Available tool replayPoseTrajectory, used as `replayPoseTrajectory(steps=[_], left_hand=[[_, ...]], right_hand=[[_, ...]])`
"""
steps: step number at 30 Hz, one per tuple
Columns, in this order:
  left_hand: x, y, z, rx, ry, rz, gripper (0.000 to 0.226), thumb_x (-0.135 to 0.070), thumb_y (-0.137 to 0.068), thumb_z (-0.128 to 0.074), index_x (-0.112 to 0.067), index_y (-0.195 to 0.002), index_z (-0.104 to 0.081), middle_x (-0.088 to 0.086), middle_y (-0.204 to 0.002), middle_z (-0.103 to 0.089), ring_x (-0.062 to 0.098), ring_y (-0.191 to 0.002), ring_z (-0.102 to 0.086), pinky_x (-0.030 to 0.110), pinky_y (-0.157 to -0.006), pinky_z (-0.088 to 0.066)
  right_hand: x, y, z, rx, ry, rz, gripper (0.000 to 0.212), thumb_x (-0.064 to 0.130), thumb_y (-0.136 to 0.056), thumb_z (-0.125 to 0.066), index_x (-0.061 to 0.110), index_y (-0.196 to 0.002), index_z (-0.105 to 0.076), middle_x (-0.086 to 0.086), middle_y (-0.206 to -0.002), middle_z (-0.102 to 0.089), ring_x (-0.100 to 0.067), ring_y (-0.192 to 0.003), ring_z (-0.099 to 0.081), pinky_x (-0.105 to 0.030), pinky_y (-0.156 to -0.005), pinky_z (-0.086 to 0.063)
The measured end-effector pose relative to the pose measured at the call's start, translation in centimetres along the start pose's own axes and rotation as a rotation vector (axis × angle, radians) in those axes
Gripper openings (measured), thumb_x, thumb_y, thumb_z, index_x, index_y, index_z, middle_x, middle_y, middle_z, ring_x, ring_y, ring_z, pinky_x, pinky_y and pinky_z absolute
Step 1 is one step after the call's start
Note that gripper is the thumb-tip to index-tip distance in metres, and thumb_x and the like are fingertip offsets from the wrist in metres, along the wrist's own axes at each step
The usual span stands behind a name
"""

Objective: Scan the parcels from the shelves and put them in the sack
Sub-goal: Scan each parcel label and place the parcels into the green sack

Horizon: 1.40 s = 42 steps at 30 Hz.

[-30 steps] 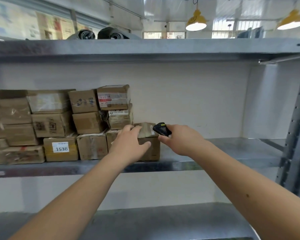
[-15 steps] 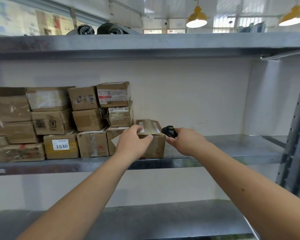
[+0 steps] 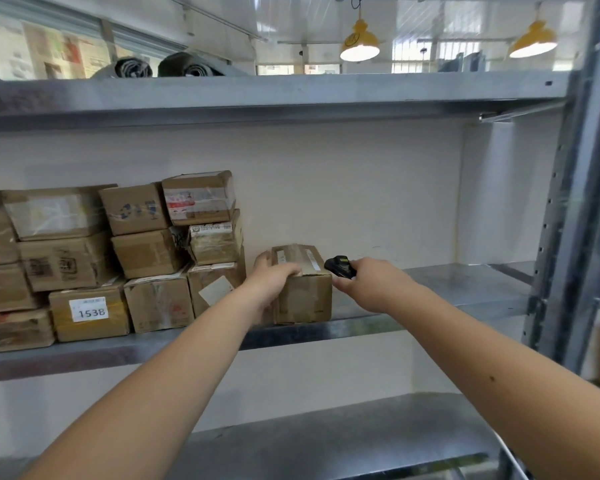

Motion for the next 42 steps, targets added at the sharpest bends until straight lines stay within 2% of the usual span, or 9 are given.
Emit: replayPoseTrajectory(steps=[4,9,11,14,18,25,31,35,42], left_hand=[[-1.1,-0.7,0.7,0.179,0.009,0.145,0.084,-0.047,-0.059,-0.080,-0.026,-0.137,-0.054,0.010,-0.115,-0.067,0.031,-0.106,-0.065,0.047,-0.077,-0.061],[-0.8,-2.1,1.1,0.232,-0.006,0.214,0.099,-0.045,-0.026,-0.085,-0.022,-0.120,-0.064,0.015,-0.117,-0.069,0.036,-0.110,-0.062,0.047,-0.082,-0.050],[-0.6,-2.5,0.7,0.234,0.003,0.167,0.092,-0.047,-0.038,-0.083,-0.023,-0.124,-0.063,0.016,-0.117,-0.070,0.036,-0.109,-0.063,0.046,-0.080,-0.050],[-0.5,-2.7,-0.1,0.233,-0.028,0.069,0.104,-0.062,-0.061,-0.081,-0.033,-0.154,-0.044,0.001,-0.144,-0.057,0.031,-0.129,-0.053,0.048,-0.105,-0.044],[-0.6,-2.5,-0.3,0.277,-0.001,-0.025,0.135,-0.071,-0.053,-0.090,-0.048,-0.164,-0.016,-0.007,-0.157,-0.038,0.012,-0.108,-0.052,0.032,-0.075,-0.047],[0.7,-2.5,0.2,0.306,0.085,-0.228,0.103,-0.058,-0.048,-0.095,-0.060,-0.137,-0.044,-0.023,-0.121,-0.056,0.009,-0.117,-0.056,0.035,-0.098,-0.050],[2.0,-3.0,0.3,0.314,0.117,-0.340,0.131,-0.043,-0.053,-0.102,-0.046,-0.161,-0.029,-0.028,-0.125,-0.052,0.014,-0.127,-0.049,0.033,-0.105,-0.041],[2.3,-3.2,0.4,0.306,0.111,-0.375,0.143,-0.053,-0.036,-0.105,-0.051,-0.158,-0.031,-0.010,-0.146,-0.051,0.019,-0.133,-0.050,0.045,-0.116,-0.043],[3.7,-2.8,0.8,0.256,0.086,-0.574,0.127,-0.059,-0.040,-0.105,-0.067,-0.146,-0.035,-0.011,-0.150,-0.046,0.016,-0.133,-0.051,0.043,-0.109,-0.052]], right_hand=[[-0.1,0.4,0.2,0.008,-0.020,-0.034,0.052,0.067,-0.097,-0.049,0.021,-0.118,-0.063,-0.003,-0.098,-0.066,-0.023,-0.087,-0.064,-0.035,-0.072,-0.052],[-0.3,1.1,0.1,0.011,-0.001,-0.057,0.051,0.064,-0.098,-0.050,0.020,-0.122,-0.061,-0.005,-0.100,-0.066,-0.025,-0.089,-0.064,-0.035,-0.073,-0.052],[-0.3,1.2,0.0,0.018,-0.005,-0.066,0.051,0.063,-0.099,-0.049,0.020,-0.123,-0.061,-0.005,-0.100,-0.066,-0.025,-0.088,-0.064,-0.035,-0.072,-0.051],[-0.3,1.2,-0.5,0.030,-0.031,-0.091,0.049,0.061,-0.100,-0.049,0.019,-0.122,-0.061,-0.007,-0.099,-0.067,-0.025,-0.087,-0.065,-0.036,-0.073,-0.053],[-0.1,1.2,-1.0,0.022,-0.032,-0.122,0.054,0.066,-0.100,-0.043,0.018,-0.118,-0.061,-0.006,-0.095,-0.067,-0.024,-0.084,-0.065,-0.037,-0.071,-0.054],[0.5,2.0,-1.2,-0.025,-0.072,-0.118,0.055,0.070,-0.098,-0.040,0.022,-0.114,-0.062,-0.003,-0.087,-0.065,-0.021,-0.078,-0.064,-0.034,-0.060,-0.045],[1.5,3.8,-0.4,-0.042,-0.096,-0.127,0.044,0.064,-0.100,-0.040,0.027,-0.107,-0.062,0.001,-0.078,-0.064,-0.016,-0.070,-0.061,-0.031,-0.054,-0.038],[2.6,5.0,0.8,-0.034,-0.094,-0.152,0.040,0.060,-0.100,-0.042,0.028,-0.110,-0.064,0.002,-0.078,-0.063,-0.017,-0.069,-0.060,-0.030,-0.054,-0.037],[4.6,8.5,2.2,0.025,-0.024,-0.190,0.044,0.059,-0.101,-0.040,0.027,-0.119,-0.064,-0.002,-0.084,-0.067,-0.020,-0.075,-0.062,-0.033,-0.061,-0.042]])
Point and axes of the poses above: each hand's wrist, its own y-axis away from the middle knuckle, its own z-axis out of the back of the hand, x = y × z, the point moved 1 cm from there along -y, towards the middle knuckle
